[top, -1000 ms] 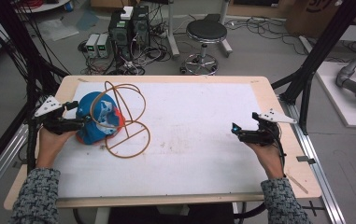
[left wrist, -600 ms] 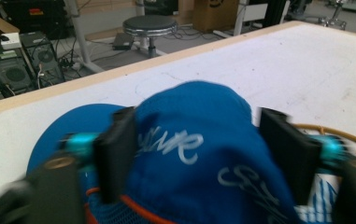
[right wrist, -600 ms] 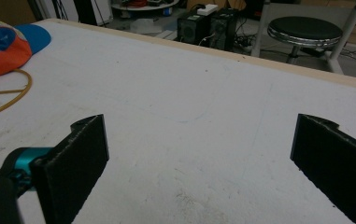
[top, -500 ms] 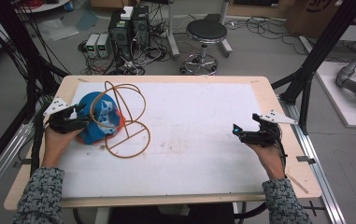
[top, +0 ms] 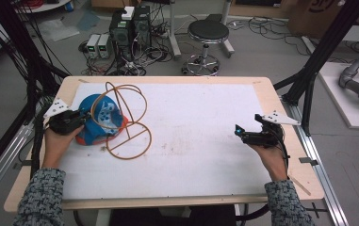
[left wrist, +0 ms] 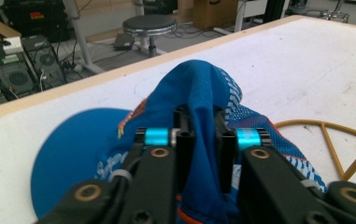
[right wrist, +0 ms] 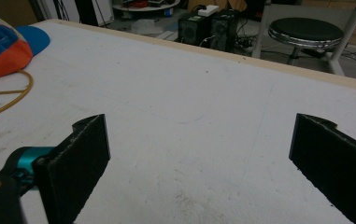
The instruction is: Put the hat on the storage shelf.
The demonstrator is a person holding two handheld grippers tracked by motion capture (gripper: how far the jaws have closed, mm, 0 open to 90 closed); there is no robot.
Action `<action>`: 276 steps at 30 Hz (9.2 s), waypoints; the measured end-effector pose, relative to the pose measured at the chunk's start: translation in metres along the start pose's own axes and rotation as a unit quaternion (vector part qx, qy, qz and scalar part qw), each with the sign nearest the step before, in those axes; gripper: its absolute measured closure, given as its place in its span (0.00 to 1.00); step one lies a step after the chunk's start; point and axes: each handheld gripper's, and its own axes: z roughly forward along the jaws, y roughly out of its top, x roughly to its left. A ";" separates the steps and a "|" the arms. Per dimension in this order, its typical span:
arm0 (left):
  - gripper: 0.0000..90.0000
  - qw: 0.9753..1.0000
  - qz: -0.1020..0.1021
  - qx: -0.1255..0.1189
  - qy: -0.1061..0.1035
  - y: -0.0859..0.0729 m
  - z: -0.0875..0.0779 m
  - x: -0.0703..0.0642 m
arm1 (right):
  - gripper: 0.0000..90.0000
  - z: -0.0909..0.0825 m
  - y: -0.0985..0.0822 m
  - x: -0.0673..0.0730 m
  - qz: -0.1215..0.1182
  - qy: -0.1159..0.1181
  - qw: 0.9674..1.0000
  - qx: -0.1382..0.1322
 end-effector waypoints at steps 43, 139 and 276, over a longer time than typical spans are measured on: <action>0.97 0.977 -0.032 -0.207 0.034 0.080 -0.103 0.046 | 0.06 -0.006 0.004 -0.003 0.003 0.005 1.000 -0.011; 0.96 0.975 0.040 -0.174 -0.132 0.148 -0.034 -0.080 | 0.06 -0.009 0.015 0.000 -0.010 0.013 1.000 -0.025; 0.16 0.991 -0.051 0.008 0.123 0.039 -0.061 -0.032 | 0.05 0.006 0.021 0.002 -0.019 0.026 0.999 -0.019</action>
